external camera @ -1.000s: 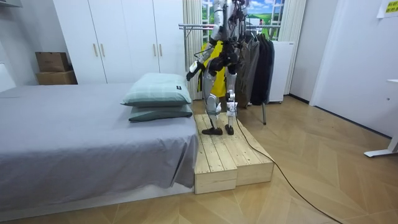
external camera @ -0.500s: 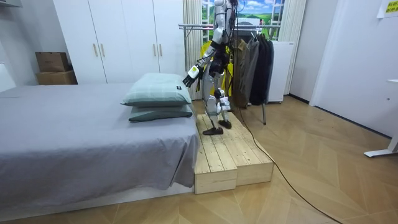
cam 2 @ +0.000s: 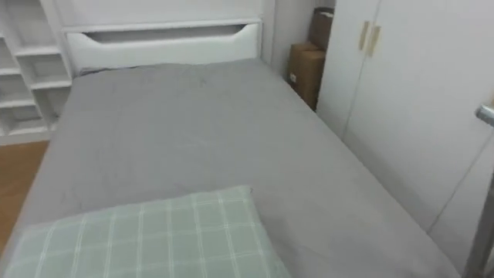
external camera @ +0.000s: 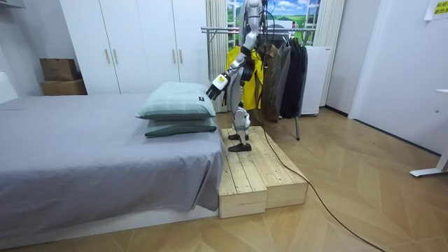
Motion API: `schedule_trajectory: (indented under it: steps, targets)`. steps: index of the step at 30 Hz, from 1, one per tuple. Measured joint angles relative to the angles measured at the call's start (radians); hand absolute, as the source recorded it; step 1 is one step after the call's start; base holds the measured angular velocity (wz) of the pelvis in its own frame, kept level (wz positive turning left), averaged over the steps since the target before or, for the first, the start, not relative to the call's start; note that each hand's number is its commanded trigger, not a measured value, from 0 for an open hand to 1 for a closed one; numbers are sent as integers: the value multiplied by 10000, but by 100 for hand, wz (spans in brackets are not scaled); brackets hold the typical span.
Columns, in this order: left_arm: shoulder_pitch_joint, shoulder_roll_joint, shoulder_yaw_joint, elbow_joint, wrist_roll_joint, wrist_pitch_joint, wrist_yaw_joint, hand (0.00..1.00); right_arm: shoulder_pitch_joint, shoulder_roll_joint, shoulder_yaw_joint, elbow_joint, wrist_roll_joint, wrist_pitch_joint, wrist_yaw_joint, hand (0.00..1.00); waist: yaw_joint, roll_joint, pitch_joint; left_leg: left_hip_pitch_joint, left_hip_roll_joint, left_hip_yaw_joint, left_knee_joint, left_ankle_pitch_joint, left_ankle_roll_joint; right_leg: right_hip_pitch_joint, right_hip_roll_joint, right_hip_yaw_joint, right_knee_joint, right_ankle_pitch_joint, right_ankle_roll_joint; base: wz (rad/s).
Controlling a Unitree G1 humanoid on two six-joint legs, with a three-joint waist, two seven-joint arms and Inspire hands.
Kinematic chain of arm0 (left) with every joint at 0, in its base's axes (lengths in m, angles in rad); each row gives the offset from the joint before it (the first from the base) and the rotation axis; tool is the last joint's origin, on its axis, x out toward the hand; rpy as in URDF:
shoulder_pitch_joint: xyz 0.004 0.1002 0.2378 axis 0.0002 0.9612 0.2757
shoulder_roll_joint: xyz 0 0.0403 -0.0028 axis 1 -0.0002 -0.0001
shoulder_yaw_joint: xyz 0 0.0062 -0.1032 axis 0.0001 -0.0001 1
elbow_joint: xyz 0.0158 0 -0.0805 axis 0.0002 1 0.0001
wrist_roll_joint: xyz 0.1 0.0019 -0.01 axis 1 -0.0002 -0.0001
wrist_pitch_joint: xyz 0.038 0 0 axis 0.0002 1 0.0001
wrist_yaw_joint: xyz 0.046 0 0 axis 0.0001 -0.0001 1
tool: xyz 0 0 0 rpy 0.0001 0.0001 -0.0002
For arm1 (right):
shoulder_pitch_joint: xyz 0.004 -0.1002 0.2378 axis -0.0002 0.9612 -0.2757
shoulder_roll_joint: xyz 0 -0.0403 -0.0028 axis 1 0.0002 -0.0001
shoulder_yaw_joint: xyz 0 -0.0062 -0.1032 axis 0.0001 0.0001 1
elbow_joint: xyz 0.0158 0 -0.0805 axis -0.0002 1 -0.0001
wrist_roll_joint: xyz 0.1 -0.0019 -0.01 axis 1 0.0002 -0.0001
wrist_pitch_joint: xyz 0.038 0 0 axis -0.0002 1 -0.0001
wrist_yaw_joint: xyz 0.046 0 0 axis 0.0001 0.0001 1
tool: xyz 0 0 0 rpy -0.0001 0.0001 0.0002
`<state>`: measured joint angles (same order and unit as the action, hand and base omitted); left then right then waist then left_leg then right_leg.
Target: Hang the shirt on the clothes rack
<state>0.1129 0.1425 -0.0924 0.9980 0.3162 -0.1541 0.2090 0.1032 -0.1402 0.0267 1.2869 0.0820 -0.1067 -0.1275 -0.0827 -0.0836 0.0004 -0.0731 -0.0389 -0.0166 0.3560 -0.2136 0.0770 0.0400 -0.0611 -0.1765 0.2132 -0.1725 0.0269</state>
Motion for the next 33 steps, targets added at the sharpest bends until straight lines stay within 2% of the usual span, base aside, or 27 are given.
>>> schedule_trajectory:
  steps: [2,3,6,8,12,14,22,25,28,33]
  targets:
    - [172,-16,56,110,-2,-26,75,0,-57,-41,-118,-20,-97,76,-68,0,325,84,-7,-55,-19,-53,-34,-42,-63,182,109,-231,-335,95,-44,29]
    - [271,-4,145,231,-21,-29,103,0,-78,-37,-134,-39,-208,78,-61,0,316,122,-15,-21,-69,-219,-124,-38,-63,337,149,-221,-456,167,-42,22]
    - [530,-3,255,246,-237,-29,300,0,-157,-42,-154,-62,-607,134,-31,0,405,238,-11,190,-111,-252,-280,-37,-62,512,119,-206,-462,157,-24,11]
    - [603,-3,523,352,-401,-29,542,0,-283,-20,-88,-81,-649,134,-31,0,591,311,19,489,-116,-243,-593,-31,-52,691,89,-190,-575,134,10,-3]
    - [749,17,1347,636,-419,40,763,0,-403,-7,-90,-71,-660,211,-87,0,795,358,33,844,-164,-269,-900,-33,-56,953,86,-212,-678,101,48,0]
    - [768,11,1494,634,-414,145,875,0,-423,-10,-90,-51,-662,293,-141,0,875,352,36,843,-170,-285,-948,-34,-58,979,91,-234,-764,102,47,3]
    - [1113,105,1530,690,-413,584,944,0,-438,-1,109,-36,-659,648,-115,0,904,215,66,856,-262,-727,-983,-33,-56,1108,86,-274,-773,102,47,13]
    - [1240,115,1540,825,-416,707,944,0,-435,-11,126,-43,-683,652,77,0,890,164,82,906,-278,-833,-969,-35,-57,1196,94,-338,-782,102,48,14]
    - [1241,170,1582,834,-415,796,945,0,-380,-16,192,-49,-621,654,499,0,915,187,81,789,-303,-1034,-851,-39,-62,1211,89,-622,-774,104,47,19]
    - [1427,209,1618,920,-384,888,936,0,-351,-78,248,-122,-563,643,1090,0,932,362,69,789,-288,-1033,-817,-53,-90,1241,91,-706,-781,103,47,1]
